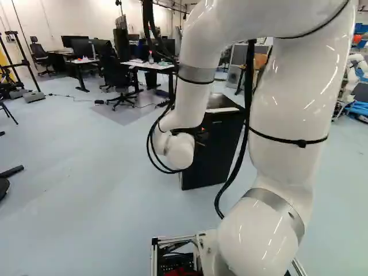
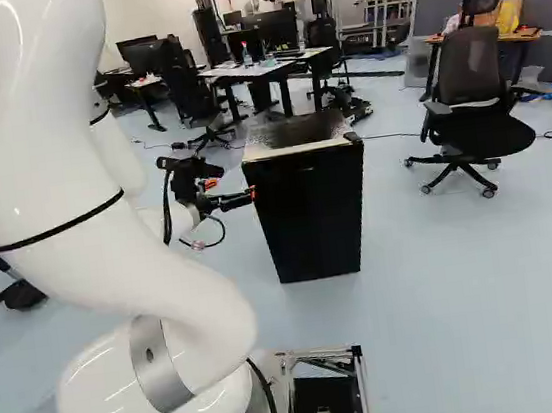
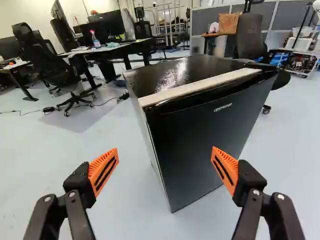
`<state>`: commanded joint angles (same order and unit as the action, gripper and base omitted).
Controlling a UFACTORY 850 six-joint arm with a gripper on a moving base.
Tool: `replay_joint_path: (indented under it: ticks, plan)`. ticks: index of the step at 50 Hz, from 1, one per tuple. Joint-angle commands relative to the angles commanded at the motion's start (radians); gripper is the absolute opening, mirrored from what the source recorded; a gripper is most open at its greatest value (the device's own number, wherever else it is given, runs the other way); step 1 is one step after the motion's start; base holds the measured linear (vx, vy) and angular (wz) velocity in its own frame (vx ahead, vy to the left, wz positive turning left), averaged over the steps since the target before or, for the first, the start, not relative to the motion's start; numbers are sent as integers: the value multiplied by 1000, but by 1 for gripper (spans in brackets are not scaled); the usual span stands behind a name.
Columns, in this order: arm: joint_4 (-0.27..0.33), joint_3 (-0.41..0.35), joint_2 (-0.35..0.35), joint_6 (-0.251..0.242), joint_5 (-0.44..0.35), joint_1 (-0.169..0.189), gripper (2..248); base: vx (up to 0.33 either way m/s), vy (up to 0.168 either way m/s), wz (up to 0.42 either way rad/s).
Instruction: Grab a drink from the fridge
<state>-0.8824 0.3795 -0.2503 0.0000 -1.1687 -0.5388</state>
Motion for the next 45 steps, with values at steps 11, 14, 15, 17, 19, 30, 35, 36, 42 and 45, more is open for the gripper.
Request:
replay_joint_path:
  ticks: [11, 14, 15, 17, 19, 30, 35, 36, 42, 45]
  plan:
    - [-48, 55, -58, 0, -3, -18, 247, 0, 0, 0]
    - [-61, 68, -67, 0, -5, -23, 247, 0, 0, 0]
    - [-65, 73, -71, 0, -5, -25, 247, 0, 0, 0]
    - [-74, 82, -77, 0, -6, -29, 247, 0, 0, 0]
    - [-82, 91, -84, 0, -7, -32, 247, 0, 0, 0]
    - [-130, 141, -121, 0, -13, -51, 247, 0, 0, 0]
    - [-151, 166, -138, 0, -13, -56, 247, 0, 0, 0]
    - [-156, 171, -142, 0, -13, -56, 247, 0, 0, 0]
    - [-182, 206, -166, 0, -13, -53, 247, 0, 0, 0]
    - [-195, 224, -179, 0, -13, -51, 247, 0, 0, 0]
